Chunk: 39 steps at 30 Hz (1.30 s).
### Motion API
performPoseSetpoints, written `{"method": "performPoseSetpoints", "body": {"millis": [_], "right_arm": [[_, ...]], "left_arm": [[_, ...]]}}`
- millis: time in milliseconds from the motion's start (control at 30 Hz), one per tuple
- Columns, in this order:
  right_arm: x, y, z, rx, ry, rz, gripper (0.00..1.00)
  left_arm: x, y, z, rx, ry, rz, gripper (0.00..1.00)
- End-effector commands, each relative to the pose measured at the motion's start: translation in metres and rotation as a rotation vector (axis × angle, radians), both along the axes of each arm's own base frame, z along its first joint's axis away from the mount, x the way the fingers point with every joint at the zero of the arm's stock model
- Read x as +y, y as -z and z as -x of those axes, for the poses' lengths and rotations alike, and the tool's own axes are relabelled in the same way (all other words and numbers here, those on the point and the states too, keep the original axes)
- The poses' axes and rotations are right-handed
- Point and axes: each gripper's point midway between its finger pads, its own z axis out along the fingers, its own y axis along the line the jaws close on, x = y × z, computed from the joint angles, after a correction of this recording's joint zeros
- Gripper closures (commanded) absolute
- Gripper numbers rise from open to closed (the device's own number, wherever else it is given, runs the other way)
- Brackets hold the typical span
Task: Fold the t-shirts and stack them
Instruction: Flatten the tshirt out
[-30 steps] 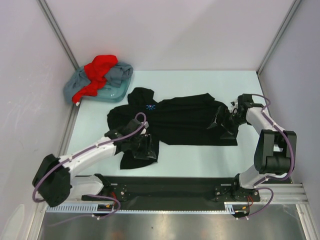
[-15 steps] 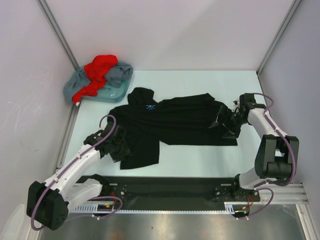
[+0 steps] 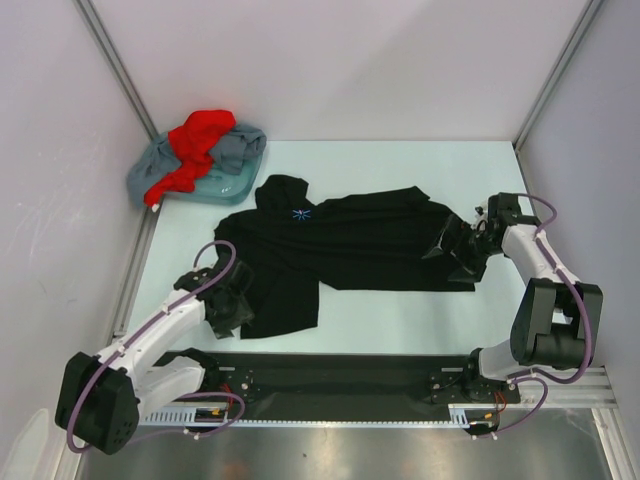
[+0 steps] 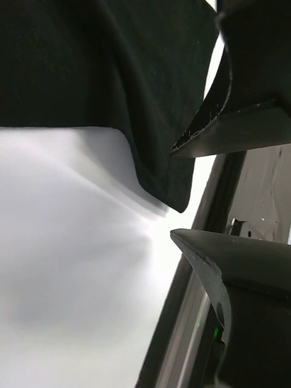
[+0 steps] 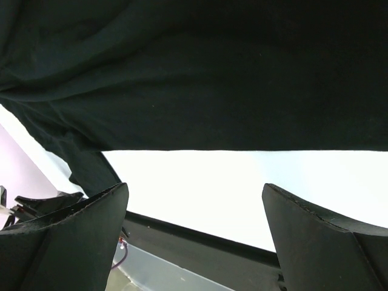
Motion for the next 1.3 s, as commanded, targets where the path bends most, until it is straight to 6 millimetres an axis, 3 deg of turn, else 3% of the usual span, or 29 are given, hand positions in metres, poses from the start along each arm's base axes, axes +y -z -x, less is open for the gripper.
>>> {"method": "performPoseSetpoints", "body": {"millis": [0,167,533,733,767,867,1033,1167,1267], "right_arm": [[0.003,-0.008,0.0,-0.03,0.005,-0.029,0.0],[0.003,-0.008,-0.002,-0.029,0.003,-0.034,0.0],[0.004,-0.002,0.0,-0.006,-0.001,-0.025,0.0],[-0.009,0.011,0.011,0.06,0.044,0.056,0.0],[-0.012,0.011,0.012,0.066,0.072,0.04,0.0],[-0.018,0.019,0.02,0.096,0.126,0.03,0.0],[-0.059,0.029,0.029,0.133,0.269,0.124,0.01],[-0.084,0.039,0.032,0.165,0.37,0.137,0.19],[-0.093,0.044,0.027,0.164,0.406,0.154,0.42]], "left_arm": [[0.003,0.007,-0.004,-0.015,-0.029,-0.014,0.45],[0.001,0.015,-0.009,-0.043,-0.064,-0.004,0.46],[0.0,0.033,0.005,0.002,-0.106,0.017,0.54],[-0.003,0.029,-0.002,-0.045,-0.097,0.038,0.73],[-0.004,0.027,-0.004,-0.062,-0.092,0.046,0.83],[-0.006,0.018,-0.01,-0.082,-0.064,0.049,1.0],[-0.03,-0.015,-0.041,-0.195,0.102,0.132,1.0],[-0.042,-0.034,-0.056,-0.23,0.2,0.158,1.0],[-0.046,-0.047,-0.068,-0.281,0.263,0.153,1.0]]}}
